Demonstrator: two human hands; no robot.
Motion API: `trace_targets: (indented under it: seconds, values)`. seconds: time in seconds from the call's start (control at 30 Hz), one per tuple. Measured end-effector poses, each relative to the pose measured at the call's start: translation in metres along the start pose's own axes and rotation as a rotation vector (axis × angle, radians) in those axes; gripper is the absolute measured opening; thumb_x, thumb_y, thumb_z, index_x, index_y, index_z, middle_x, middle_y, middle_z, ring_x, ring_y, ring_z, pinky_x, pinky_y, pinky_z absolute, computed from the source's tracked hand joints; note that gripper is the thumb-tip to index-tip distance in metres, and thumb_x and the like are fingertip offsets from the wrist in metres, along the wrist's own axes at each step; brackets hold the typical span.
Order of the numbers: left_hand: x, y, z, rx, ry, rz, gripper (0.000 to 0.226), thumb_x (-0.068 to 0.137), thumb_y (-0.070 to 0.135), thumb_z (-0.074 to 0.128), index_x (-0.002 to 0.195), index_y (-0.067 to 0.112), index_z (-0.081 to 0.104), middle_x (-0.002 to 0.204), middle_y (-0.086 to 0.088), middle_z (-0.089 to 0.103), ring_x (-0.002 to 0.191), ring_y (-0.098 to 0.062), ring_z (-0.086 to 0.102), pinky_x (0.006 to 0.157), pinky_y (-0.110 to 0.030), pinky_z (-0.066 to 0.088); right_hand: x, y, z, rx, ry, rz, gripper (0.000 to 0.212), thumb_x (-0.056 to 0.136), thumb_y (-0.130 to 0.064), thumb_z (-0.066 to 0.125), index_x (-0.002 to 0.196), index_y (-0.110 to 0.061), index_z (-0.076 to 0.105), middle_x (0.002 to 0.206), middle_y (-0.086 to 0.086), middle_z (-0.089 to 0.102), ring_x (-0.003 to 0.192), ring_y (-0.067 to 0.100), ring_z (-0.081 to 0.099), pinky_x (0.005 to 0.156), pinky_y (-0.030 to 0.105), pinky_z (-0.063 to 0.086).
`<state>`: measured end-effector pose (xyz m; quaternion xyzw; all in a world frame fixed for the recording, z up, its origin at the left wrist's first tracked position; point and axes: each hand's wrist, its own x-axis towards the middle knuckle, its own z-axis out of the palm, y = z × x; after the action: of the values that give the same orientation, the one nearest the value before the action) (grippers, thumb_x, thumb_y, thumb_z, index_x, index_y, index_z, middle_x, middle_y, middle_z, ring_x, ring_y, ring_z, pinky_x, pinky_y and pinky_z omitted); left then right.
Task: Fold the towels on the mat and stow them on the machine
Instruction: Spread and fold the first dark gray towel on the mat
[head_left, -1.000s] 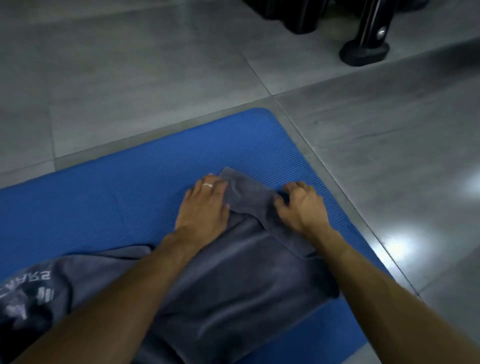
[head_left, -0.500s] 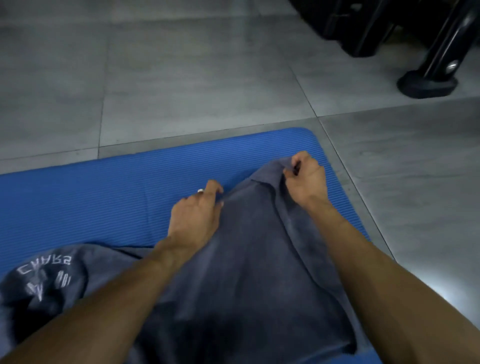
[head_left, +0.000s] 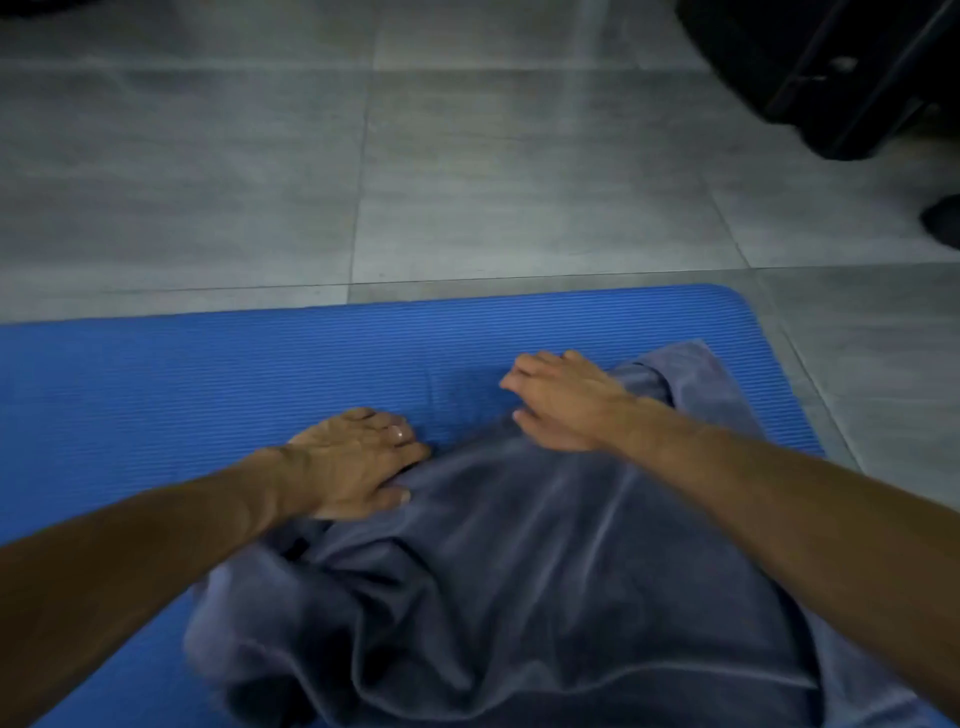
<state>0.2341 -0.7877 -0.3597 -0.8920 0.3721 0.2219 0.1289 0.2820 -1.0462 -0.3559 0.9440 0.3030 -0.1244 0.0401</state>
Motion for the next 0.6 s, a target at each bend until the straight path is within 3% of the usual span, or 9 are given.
trace_targets:
  seconds: [0.07,0.13,0.2,0.23,0.3,0.33,0.4,0.5,0.6]
  values:
    - [-0.03,-0.02,0.02,-0.062,-0.067,-0.052,0.073,0.089,0.069,0.021,0.15,0.03,0.019,0.151,0.003,0.031,0.138,-0.019,0.03,0.113,-0.036,0.026,0.008,-0.046,0.008,0.135,-0.04,-0.004,0.048,0.094,-0.046,0.047,0.134,-0.018,0.047,0.128,0.002,0.05,0.12,0.025,0.049,0.096,0.043,0.039]
    - [-0.052,-0.03,0.036,-0.163,-0.063,-0.126,0.081,0.086,0.075,0.032,0.151,0.03,0.016,0.148,0.005,0.032,0.134,-0.019,0.036,0.11,-0.036,0.032,0.012,-0.079,0.022,0.102,-0.048,-0.005,0.052,0.092,-0.049,0.051,0.134,-0.019,0.046,0.13,0.003,0.049,0.122,0.025,0.047,0.097,0.043,0.037]
    - [-0.064,-0.033,0.052,-0.323,-0.002,-0.218,0.086,0.08,0.078,0.038,0.148,0.028,0.024,0.141,0.004,0.04,0.127,-0.02,0.046,0.103,-0.034,0.039,0.014,-0.093,0.03,0.093,-0.056,0.039,0.042,0.091,-0.045,0.055,0.127,-0.022,0.052,0.127,0.001,0.053,0.121,0.023,0.047,0.096,0.041,0.035]
    - [-0.069,-0.034,0.058,-0.418,0.032,-0.262,0.08,0.078,0.076,0.042,0.14,0.027,0.035,0.133,0.004,0.048,0.122,-0.02,0.051,0.098,-0.033,0.042,0.015,-0.095,0.027,0.139,-0.061,0.062,0.034,0.091,-0.041,0.057,0.12,-0.023,0.055,0.123,0.0,0.056,0.119,0.023,0.05,0.095,0.041,0.035]
    - [-0.078,-0.038,0.068,-0.513,0.137,-0.331,0.046,0.082,0.061,0.056,0.111,0.025,0.054,0.107,0.005,0.059,0.104,-0.021,0.058,0.083,-0.033,0.044,0.018,-0.091,0.02,0.218,-0.05,0.086,0.018,0.091,-0.033,0.058,0.105,-0.023,0.058,0.113,0.0,0.059,0.111,0.025,0.056,0.091,0.039,0.038]
    - [-0.084,-0.044,0.071,-0.518,0.182,-0.38,0.03,0.083,0.053,0.061,0.095,0.027,0.054,0.094,0.007,0.059,0.095,-0.021,0.059,0.078,-0.033,0.045,0.019,-0.087,0.015,0.223,-0.007,0.114,0.013,0.09,-0.029,0.059,0.101,-0.022,0.058,0.109,0.002,0.059,0.108,0.026,0.057,0.088,0.039,0.041]
    - [-0.102,-0.06,0.071,-0.545,0.201,-0.547,0.024,0.082,0.046,0.064,0.076,0.03,0.047,0.08,0.008,0.058,0.083,-0.022,0.057,0.074,-0.038,0.049,0.017,-0.073,0.003,0.245,0.126,0.25,0.01,0.088,-0.02,0.058,0.099,-0.019,0.057,0.106,0.006,0.058,0.104,0.029,0.056,0.085,0.039,0.043]
    - [-0.133,-0.089,0.074,-0.661,0.222,-0.823,0.021,0.085,0.044,0.061,0.088,0.025,0.054,0.09,-0.004,0.063,0.083,-0.025,0.055,0.07,-0.036,0.047,0.012,-0.054,-0.006,0.163,0.169,0.528,0.019,0.088,-0.014,0.056,0.107,-0.013,0.058,0.112,0.01,0.054,0.109,0.032,0.052,0.089,0.041,0.042]
    - [-0.151,-0.099,0.084,-0.836,0.136,-0.935,0.052,0.087,0.056,0.058,0.12,0.016,0.054,0.105,-0.008,0.061,0.095,-0.027,0.055,0.079,-0.037,0.045,0.021,-0.065,-0.008,0.034,-0.011,0.542,0.042,0.084,-0.025,0.059,0.125,-0.017,0.051,0.125,0.005,0.051,0.121,0.028,0.045,0.099,0.043,0.036]
